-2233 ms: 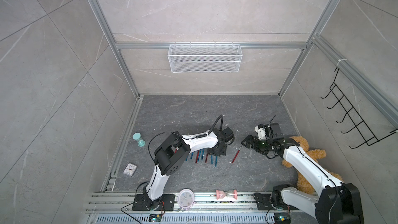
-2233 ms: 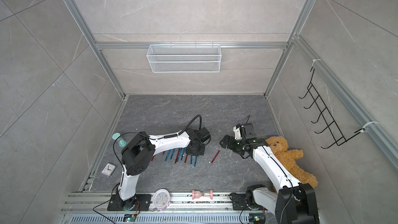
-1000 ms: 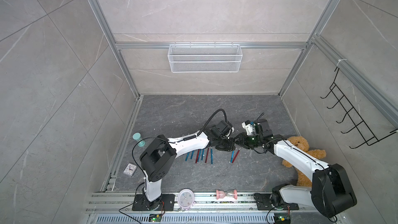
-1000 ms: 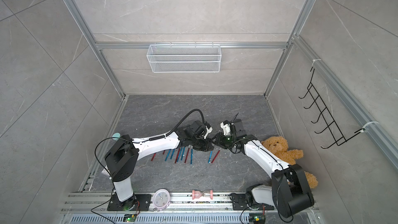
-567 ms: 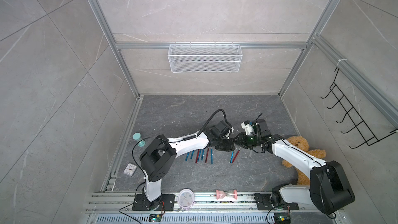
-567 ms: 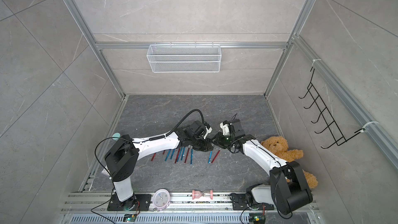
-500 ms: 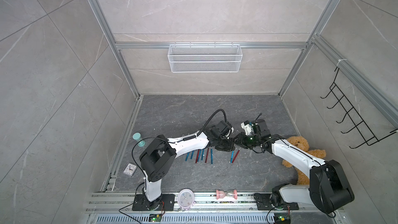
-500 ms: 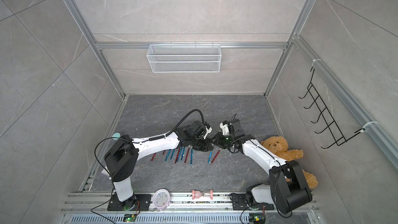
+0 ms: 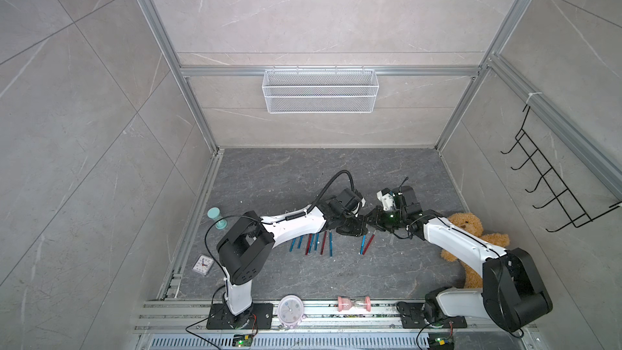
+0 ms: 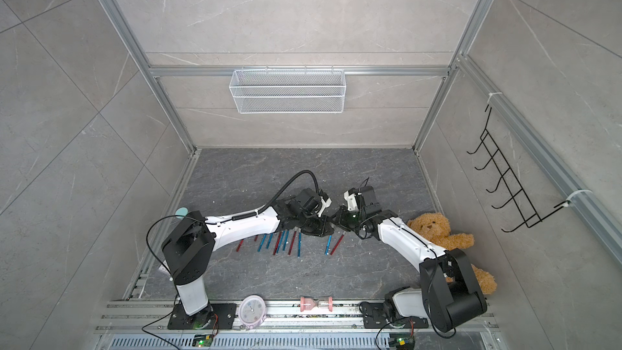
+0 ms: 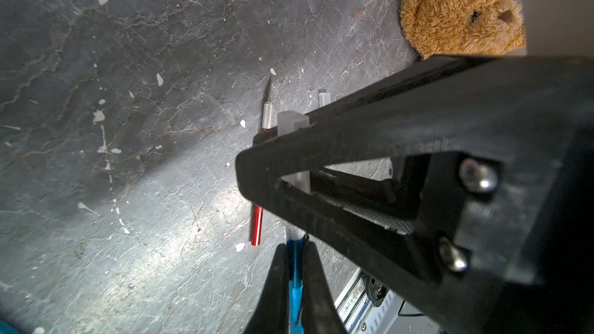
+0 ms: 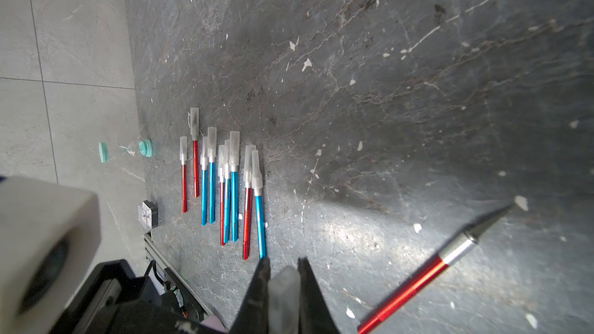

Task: Remove protective caps from carving knives
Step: Remove the protective sleeve from the carving knife.

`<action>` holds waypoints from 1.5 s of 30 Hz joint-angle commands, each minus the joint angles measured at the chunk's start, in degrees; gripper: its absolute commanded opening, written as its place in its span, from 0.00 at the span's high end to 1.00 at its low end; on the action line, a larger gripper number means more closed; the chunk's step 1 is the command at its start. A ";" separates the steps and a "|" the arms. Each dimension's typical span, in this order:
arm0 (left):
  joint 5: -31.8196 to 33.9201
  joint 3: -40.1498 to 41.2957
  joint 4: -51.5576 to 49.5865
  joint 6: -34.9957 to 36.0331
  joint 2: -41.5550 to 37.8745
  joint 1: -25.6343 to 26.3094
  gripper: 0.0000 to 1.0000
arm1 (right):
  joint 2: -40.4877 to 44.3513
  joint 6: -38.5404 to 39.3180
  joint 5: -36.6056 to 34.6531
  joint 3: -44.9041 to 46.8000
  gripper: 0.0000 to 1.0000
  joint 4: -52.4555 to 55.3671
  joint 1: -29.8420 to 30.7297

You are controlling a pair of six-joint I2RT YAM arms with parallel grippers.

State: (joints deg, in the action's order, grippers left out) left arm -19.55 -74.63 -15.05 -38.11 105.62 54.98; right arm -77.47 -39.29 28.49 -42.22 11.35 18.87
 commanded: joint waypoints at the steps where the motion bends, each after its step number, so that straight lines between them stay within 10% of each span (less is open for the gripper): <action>1: -0.16 0.19 -0.89 1.03 -2.32 0.12 1.00 | -0.22 -0.87 -2.63 0.39 0.89 -1.57 0.18; 45: -1.41 -0.59 -5.59 3.22 0.13 2.98 1.00 | -3.77 -2.28 -6.43 -7.99 0.97 -6.26 -5.06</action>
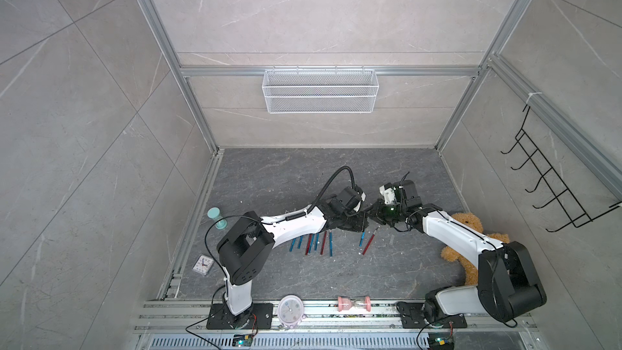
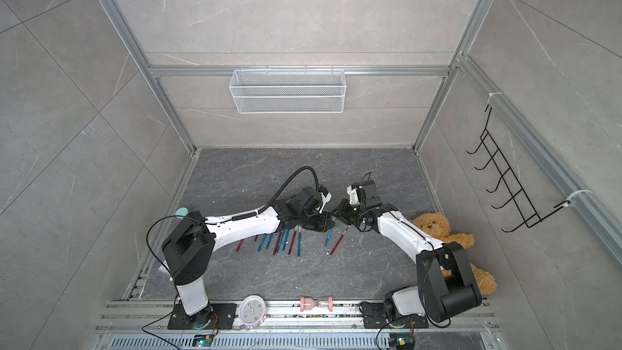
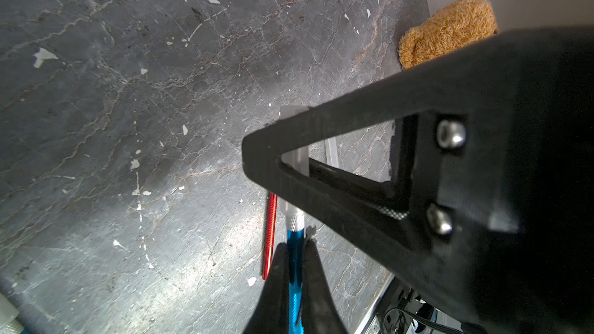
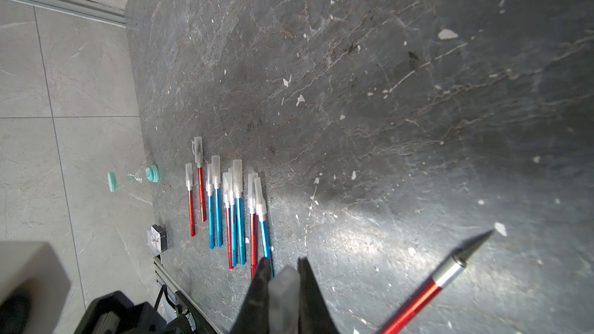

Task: Remove protective caps from carving knives
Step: Remove the protective sleeve from the carving knife, then place the protective sleeve at the center of the board.

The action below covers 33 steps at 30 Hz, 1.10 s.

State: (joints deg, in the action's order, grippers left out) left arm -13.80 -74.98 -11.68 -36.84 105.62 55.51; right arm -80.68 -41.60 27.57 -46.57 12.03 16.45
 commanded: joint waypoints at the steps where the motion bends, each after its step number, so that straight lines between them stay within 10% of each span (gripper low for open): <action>1: -7.37 -0.21 -9.05 2.03 0.25 2.49 1.00 | -0.69 0.12 -5.51 -3.78 0.98 -6.93 -2.79; 33: -7.97 -2.74 -10.01 3.32 2.53 2.24 1.00 | 0.28 12.02 -1.91 -2.07 0.98 5.27 -16.42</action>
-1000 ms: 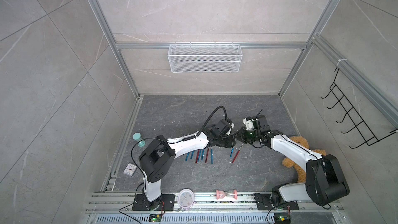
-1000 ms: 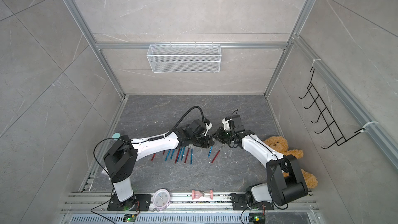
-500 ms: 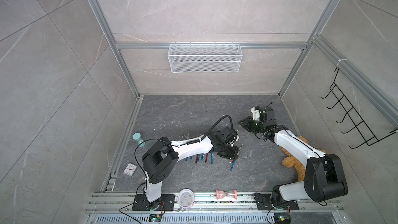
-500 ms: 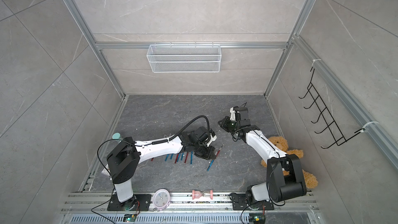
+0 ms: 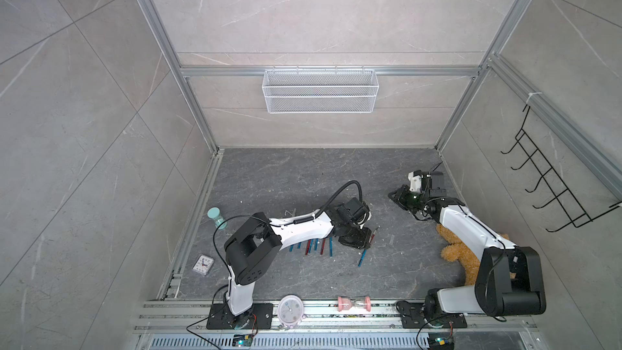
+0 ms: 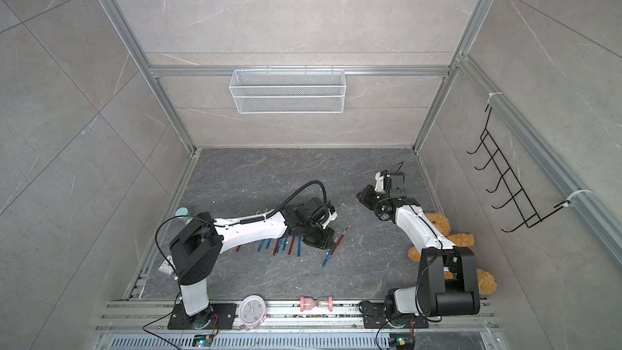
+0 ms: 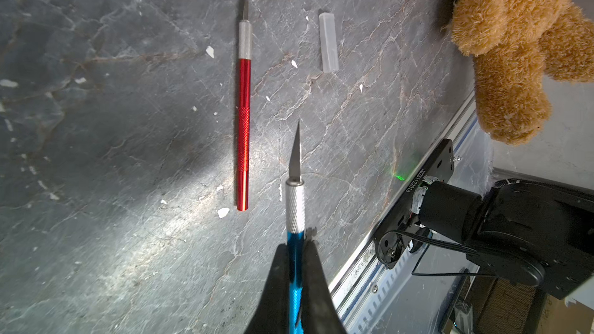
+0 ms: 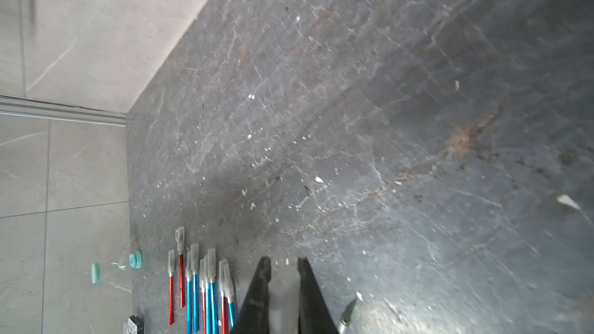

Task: Remove protective caps from carving knives
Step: Place the protective sleeve at the center of the board.

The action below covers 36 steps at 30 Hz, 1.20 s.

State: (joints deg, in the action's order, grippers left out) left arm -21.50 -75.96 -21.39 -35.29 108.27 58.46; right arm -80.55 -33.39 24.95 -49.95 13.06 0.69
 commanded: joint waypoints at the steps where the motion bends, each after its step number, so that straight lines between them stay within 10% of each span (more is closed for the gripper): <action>1: -0.17 -1.43 -0.16 1.73 -0.37 -1.03 1.00 | -0.33 4.70 0.65 1.72 0.97 4.87 -1.09; 36: 2.38 -4.63 -3.81 4.90 1.69 -6.00 1.00 | -15.75 9.77 -10.85 -0.53 0.89 12.65 1.51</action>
State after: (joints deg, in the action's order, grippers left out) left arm -20.86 -77.60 -22.68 -32.45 109.19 52.73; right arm -94.67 -24.14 16.38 -49.84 24.21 1.76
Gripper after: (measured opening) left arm 0.069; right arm 0.140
